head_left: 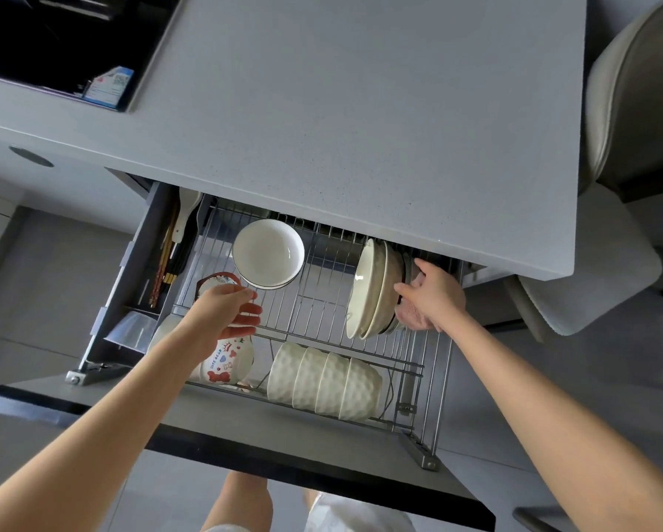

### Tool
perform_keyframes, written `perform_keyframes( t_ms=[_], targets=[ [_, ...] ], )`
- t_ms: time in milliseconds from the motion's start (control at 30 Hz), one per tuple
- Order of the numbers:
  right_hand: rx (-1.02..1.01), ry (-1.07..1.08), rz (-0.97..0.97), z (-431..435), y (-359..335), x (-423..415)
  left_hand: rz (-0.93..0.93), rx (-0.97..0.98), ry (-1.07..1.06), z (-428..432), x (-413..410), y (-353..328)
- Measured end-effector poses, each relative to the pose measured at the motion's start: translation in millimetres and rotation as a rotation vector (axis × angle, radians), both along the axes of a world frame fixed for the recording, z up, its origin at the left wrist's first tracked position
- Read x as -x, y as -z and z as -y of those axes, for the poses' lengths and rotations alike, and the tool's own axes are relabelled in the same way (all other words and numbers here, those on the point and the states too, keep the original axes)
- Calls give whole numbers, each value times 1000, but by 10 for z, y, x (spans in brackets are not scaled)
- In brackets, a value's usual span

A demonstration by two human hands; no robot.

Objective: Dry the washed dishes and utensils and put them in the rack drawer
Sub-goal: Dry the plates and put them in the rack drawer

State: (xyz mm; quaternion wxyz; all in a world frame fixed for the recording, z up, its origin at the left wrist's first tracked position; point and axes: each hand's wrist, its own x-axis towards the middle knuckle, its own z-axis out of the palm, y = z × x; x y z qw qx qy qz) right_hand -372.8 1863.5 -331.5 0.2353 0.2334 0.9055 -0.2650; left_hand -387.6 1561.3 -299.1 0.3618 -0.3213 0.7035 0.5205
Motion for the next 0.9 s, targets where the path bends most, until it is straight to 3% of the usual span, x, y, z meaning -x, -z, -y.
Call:
perform_keyframes(
  t_ms=[333, 500, 700, 900],
  targets=[
    [488, -272, -318, 1498, -1128, 230, -180, -248, -122, 425, -203, -654],
    [630, -246, -406, 2736, -1458, 298, -427, -445, -215, 1035, -520, -1107],
    [696, -327, -402, 4605, -1750, 47, -672, -511, -553, 2361, -1025, -1434],
    [734, -461, -412, 6744, -2095, -458, -831, -341, -714, 4145, -1670, -1776]
  ],
)
